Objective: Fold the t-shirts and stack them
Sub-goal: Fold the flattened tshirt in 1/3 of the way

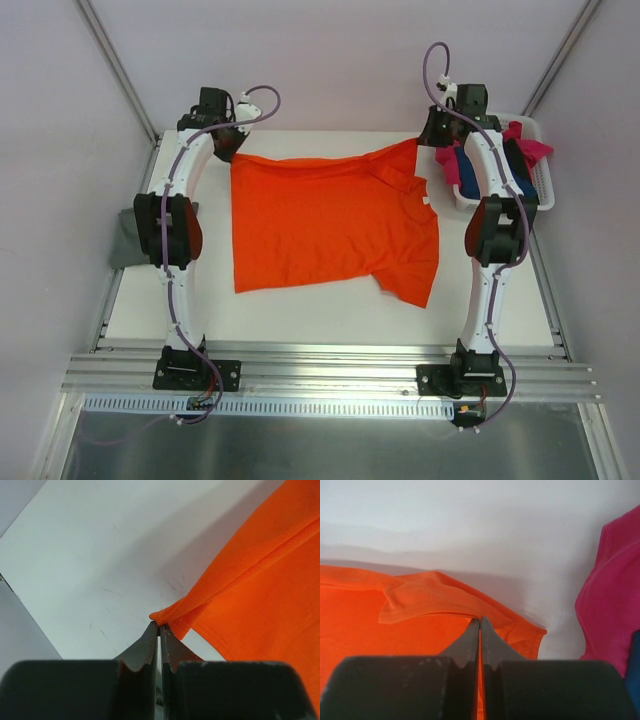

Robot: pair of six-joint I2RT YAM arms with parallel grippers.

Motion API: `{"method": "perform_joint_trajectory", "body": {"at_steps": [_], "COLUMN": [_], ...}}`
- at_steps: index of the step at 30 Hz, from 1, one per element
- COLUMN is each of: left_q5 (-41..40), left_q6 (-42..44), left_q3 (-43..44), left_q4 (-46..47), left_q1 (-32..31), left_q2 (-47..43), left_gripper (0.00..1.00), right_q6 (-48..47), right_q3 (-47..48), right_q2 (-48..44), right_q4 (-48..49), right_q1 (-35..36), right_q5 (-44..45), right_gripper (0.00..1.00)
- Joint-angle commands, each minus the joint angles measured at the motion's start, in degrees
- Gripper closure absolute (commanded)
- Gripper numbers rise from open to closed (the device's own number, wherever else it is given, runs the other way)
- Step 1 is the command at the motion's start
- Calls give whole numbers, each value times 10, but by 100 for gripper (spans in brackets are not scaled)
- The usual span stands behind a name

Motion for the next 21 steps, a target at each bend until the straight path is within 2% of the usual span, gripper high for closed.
{"method": "perform_joint_trajectory", "body": {"at_steps": [1, 4, 8, 21], "left_q5": [16, 19, 25, 47], "left_q6": [-5, -4, -8, -15], "left_q3": [1, -18, -36, -85], "left_q4": [4, 4, 4, 4], "left_q1": [-4, -4, -4, -5], "left_q2": [-16, -30, -41, -78], "left_gripper": [100, 100, 100, 100], "right_q6": [8, 1, -60, -113], "right_q3": [41, 60, 55, 54], "right_q2": [-23, -29, -34, -42], "right_q4": [35, 51, 86, 139], "right_q1": [4, 7, 26, 54], "right_q5": [-8, -7, 3, -1], "right_gripper": [100, 99, 100, 99]}}
